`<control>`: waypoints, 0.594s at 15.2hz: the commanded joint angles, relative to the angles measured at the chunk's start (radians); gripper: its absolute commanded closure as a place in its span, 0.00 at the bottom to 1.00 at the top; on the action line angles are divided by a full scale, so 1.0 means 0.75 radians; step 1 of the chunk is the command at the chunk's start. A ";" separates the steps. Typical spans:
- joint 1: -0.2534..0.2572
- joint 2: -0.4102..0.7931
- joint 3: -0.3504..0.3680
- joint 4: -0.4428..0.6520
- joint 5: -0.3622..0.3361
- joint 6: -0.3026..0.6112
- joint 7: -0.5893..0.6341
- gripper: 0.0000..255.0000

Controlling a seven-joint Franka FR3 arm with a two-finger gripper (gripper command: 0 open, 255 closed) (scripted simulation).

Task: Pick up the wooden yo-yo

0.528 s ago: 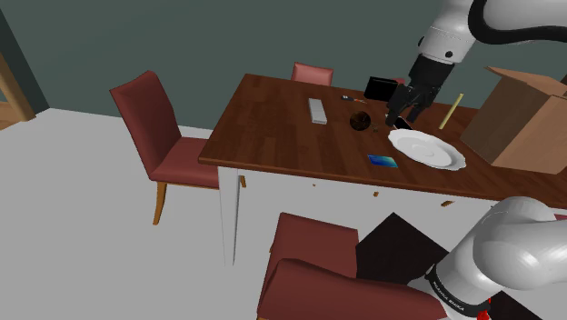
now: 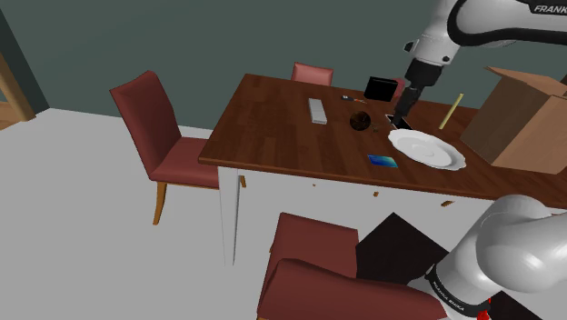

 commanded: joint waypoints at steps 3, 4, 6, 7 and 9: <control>0.083 0.170 -0.164 0.104 -0.061 0.038 -0.419 0.00; 0.105 0.221 -0.202 0.139 -0.068 0.048 -0.521 0.00; 0.151 0.331 -0.275 0.215 -0.071 0.068 -0.723 0.00; 0.173 0.388 -0.309 0.256 -0.068 0.077 -0.825 0.00; 0.214 0.509 -0.370 0.341 -0.049 0.095 -1.029 0.00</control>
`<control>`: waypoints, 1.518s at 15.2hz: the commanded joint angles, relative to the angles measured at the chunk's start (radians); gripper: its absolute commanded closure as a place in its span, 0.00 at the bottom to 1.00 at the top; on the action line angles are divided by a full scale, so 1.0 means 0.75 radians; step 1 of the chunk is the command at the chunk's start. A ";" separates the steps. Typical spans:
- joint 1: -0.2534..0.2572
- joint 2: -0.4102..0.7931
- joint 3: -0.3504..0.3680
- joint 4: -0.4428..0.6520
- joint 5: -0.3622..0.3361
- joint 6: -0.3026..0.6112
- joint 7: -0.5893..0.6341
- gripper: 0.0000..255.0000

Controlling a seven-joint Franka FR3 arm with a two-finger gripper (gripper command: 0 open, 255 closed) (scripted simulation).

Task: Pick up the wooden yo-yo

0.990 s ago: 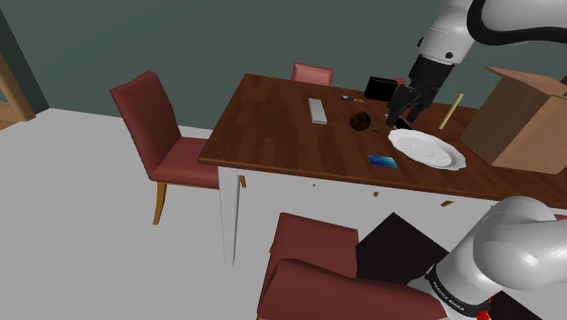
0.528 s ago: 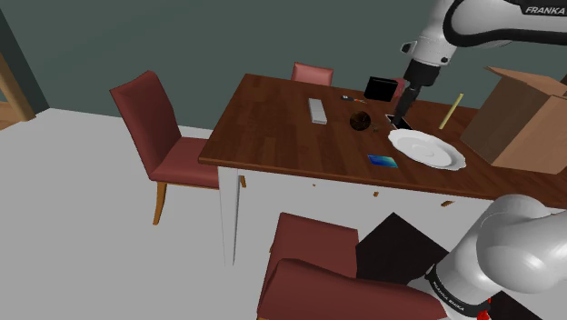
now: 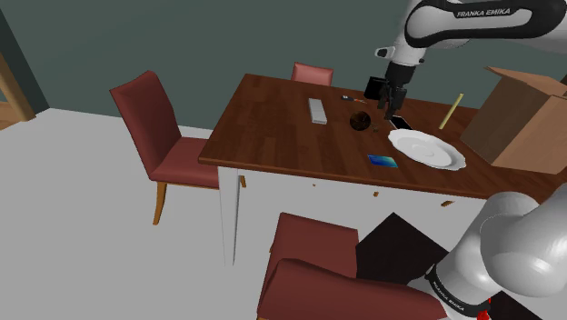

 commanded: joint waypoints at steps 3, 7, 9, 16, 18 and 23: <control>0.067 0.261 -0.107 0.180 0.062 0.038 -0.430 0.00; 0.066 0.309 -0.116 0.162 0.079 0.094 -0.495 0.00; 0.065 0.314 -0.118 0.131 0.080 0.130 -0.495 0.00; 0.064 0.322 -0.121 0.093 0.083 0.175 -0.497 1.00; 0.064 0.322 -0.121 0.093 0.083 0.175 -0.496 1.00; 0.064 0.322 -0.121 0.093 0.083 0.176 -0.496 1.00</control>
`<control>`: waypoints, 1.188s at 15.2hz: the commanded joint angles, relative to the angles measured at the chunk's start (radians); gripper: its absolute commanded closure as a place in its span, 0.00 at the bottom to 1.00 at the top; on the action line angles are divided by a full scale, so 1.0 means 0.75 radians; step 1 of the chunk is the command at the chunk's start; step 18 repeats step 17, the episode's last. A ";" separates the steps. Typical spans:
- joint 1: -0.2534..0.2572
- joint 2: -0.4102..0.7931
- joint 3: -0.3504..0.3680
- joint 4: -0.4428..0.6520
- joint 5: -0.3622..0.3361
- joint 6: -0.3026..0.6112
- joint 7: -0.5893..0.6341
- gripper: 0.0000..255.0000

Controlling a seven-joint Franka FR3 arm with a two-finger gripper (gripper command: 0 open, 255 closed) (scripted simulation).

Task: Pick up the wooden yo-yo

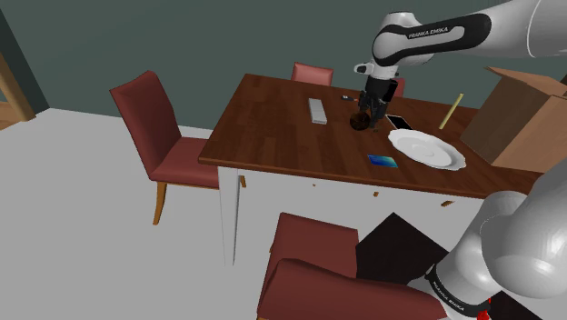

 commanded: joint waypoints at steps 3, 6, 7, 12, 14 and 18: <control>0.002 -0.008 0.004 0.043 -0.002 -0.054 0.001 1.00; 0.004 -0.015 0.007 0.090 -0.004 -0.108 0.001 1.00; 0.004 -0.016 0.008 0.107 -0.004 -0.126 0.001 1.00; 0.006 -0.019 0.012 0.194 -0.003 -0.215 -0.003 1.00; 0.007 -0.017 0.013 0.231 -0.002 -0.251 -0.005 1.00; 0.008 -0.016 0.013 0.253 -0.001 -0.272 -0.006 1.00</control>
